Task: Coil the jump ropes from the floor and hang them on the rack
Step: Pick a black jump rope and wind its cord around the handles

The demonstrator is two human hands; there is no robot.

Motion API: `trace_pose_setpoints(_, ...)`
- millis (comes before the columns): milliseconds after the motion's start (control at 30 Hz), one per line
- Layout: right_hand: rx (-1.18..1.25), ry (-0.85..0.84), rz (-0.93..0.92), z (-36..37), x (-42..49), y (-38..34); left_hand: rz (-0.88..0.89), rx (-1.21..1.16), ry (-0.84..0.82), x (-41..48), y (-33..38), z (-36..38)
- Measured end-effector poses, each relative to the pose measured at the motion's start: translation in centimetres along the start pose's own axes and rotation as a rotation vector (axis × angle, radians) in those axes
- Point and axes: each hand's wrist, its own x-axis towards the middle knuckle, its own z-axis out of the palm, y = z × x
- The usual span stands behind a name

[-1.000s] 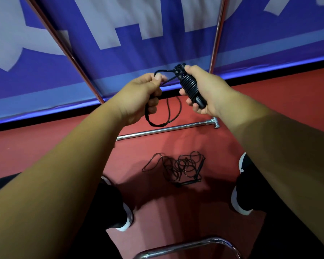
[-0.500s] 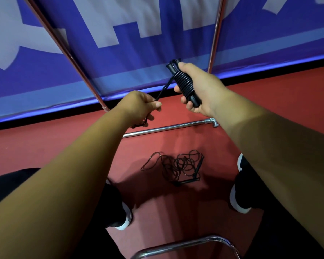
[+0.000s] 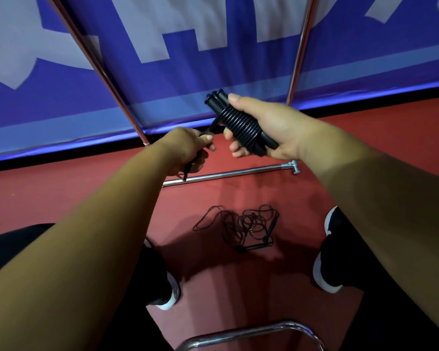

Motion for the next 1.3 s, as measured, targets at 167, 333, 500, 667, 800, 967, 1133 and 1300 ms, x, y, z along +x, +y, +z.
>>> trace_pose_setpoints(167,-0.297,-0.27,0.176,1.0,-0.7,1.7,0.098,0.033,-0.04,-0.6,0.5,-0.3)
trace_pose_setpoints(333,-0.453,-0.39,0.393,1.4,-1.2,2.8,0.214,0.172,-0.001,-1.0,1.1,0.0)
trace_pose_setpoints(500,-0.501,-0.246,0.419,0.4,0.0,3.8,0.303,0.24,0.083,-1.1,1.8,0.3)
trace_pose_setpoints(667,-0.588,-0.07,0.392,-0.6,1.1,4.0,0.454,0.488,0.186,-0.7,2.9,-0.2)
trace_pose_setpoints(800,-0.591,0.129,0.262,-2.3,2.2,3.7,0.381,0.447,0.056,-1.1,3.3,-0.2)
trace_pose_setpoints(967,-0.575,0.253,0.166,-2.8,2.3,2.8,0.286,0.309,-0.109,-1.9,3.0,-1.1)
trace_pose_setpoints(1133,-0.538,0.432,0.118,-3.1,2.5,3.0,0.24,0.211,0.125,-0.5,1.7,-2.5)
trace_pose_setpoints(1300,-0.438,0.335,0.134,-2.9,2.3,3.2,0.266,-0.036,0.035,-1.0,1.9,-2.9)
